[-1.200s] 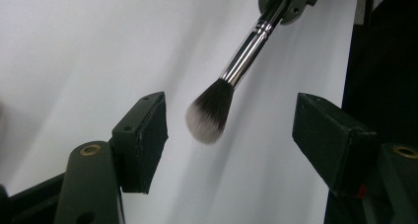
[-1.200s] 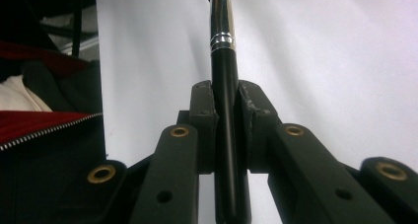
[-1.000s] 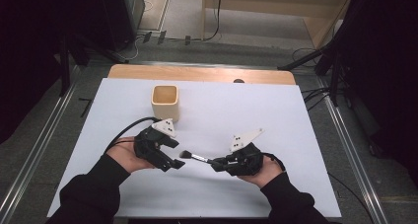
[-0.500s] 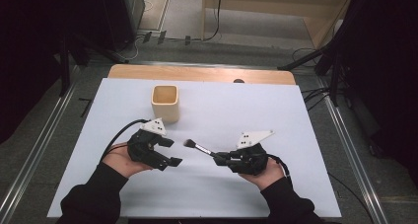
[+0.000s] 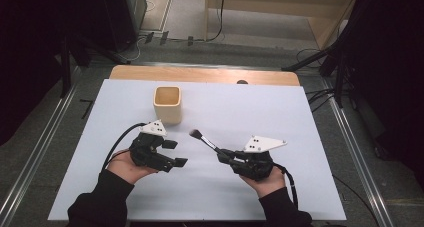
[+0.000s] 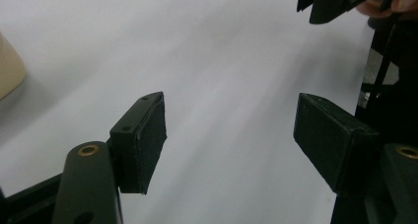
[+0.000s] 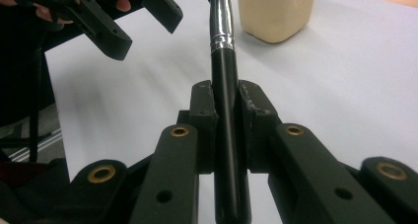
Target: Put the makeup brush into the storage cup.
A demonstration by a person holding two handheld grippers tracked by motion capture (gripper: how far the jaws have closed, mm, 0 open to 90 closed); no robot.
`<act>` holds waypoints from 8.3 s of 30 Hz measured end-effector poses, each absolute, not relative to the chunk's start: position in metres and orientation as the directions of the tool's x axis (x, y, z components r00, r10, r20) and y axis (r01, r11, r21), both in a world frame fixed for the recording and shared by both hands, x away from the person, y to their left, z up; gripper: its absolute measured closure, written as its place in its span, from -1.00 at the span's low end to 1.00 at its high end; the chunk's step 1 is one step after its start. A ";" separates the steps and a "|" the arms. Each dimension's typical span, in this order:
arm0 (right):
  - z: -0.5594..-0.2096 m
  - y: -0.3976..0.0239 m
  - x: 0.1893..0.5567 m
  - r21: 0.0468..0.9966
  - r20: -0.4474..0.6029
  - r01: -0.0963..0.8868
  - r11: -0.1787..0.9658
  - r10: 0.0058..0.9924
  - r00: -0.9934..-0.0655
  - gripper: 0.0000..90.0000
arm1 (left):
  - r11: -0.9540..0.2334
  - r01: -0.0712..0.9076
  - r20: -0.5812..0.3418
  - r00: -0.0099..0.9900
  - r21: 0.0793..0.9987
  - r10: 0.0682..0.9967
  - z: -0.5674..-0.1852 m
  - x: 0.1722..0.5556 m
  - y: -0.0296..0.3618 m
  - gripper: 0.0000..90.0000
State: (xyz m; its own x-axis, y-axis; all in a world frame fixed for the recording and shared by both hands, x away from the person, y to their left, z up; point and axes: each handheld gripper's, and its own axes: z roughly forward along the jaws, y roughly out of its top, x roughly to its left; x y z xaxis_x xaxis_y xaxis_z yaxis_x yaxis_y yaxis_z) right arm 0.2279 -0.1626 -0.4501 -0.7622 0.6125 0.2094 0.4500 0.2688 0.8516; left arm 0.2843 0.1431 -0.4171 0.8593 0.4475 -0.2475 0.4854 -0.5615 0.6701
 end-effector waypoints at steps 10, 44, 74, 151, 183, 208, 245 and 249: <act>-0.453 -0.157 0.220 0.880 0.207 0.427 0.210 0.638 -0.742 0.75 | -0.477 0.517 -0.293 0.834 0.711 0.468 -0.419 0.280 0.140 -0.37; -0.464 -0.147 0.215 0.870 0.315 0.487 0.073 0.678 -0.665 0.75 | -0.296 0.572 -0.392 0.779 0.765 0.490 -0.423 0.275 0.123 -0.37; -0.465 -0.140 0.212 0.892 0.311 0.451 0.037 0.673 -0.671 0.75 | -0.065 0.710 -0.624 0.656 0.701 0.424 -0.436 0.282 0.105 -0.01; -0.459 -0.133 0.215 0.872 0.307 0.470 0.136 0.596 -0.742 -0.14 | -0.096 0.781 -0.721 0.611 0.617 0.327 -0.435 0.296 0.121 0.73; -0.470 -0.121 0.244 0.849 0.376 0.463 0.255 0.324 -0.868 0.06 | -0.496 0.463 -0.427 0.884 0.735 0.192 -0.407 0.297 0.119 0.73; -0.474 -0.116 0.245 0.838 0.390 0.475 0.268 0.315 -0.865 0.76 | -0.478 0.431 -0.413 0.899 0.765 0.149 -0.413 0.293 0.118 0.59; -0.472 -0.117 0.245 0.848 0.398 0.474 0.235 0.308 -0.864 0.76 | -0.345 0.399 -0.357 0.917 0.850 0.179 -0.420 0.281 0.118 0.70; -0.472 -0.117 0.245 0.850 0.397 0.474 0.230 0.311 -0.864 0.76 | -0.339 0.394 -0.355 0.918 0.854 0.175 -0.420 0.282 0.119 0.71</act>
State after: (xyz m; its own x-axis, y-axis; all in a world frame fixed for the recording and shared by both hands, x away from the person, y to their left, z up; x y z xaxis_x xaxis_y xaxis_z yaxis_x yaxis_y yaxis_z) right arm 0.2449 -0.1173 -0.4720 -0.8637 0.3106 0.3970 0.4735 0.2301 0.8502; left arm 0.2821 0.1190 -0.4199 0.9185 0.1748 -0.3548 0.3944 -0.3394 0.8540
